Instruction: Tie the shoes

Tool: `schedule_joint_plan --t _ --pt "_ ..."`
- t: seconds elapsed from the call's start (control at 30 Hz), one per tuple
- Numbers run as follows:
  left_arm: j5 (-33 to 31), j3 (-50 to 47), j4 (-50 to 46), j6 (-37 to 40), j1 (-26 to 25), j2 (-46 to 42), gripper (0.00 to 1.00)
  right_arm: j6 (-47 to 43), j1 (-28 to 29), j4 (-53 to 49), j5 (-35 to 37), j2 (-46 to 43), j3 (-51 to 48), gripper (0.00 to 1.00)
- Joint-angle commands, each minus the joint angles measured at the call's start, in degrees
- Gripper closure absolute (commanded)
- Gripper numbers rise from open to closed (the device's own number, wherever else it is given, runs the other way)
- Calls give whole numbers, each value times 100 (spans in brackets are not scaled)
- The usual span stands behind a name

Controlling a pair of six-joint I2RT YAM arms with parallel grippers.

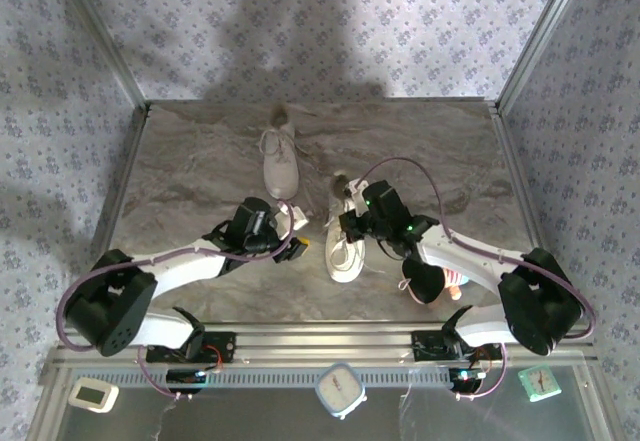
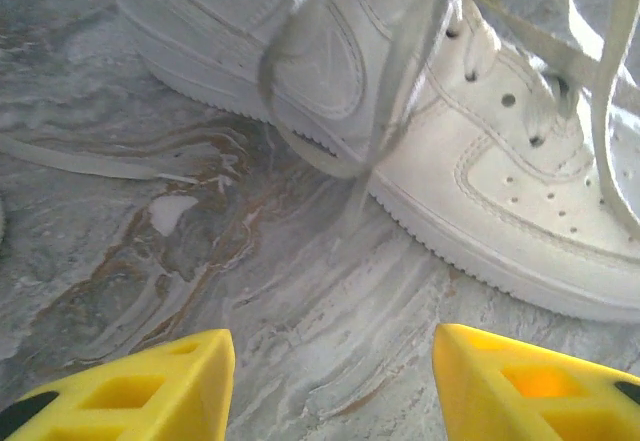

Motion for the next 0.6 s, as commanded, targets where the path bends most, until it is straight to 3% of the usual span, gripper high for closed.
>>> schedule_joint_plan --t 0.0,0.27,0.57 --pt "625 338 168 443 113 210 46 277 -98 32 -141 -91 -65 100" --pt "1443 834 217 821 169 1009 46 296 -196 52 -251 -71 -96 100" --pt "1951 1637 -496 1447 219 1800 49 293 -235 30 -315 -73 -104 100"
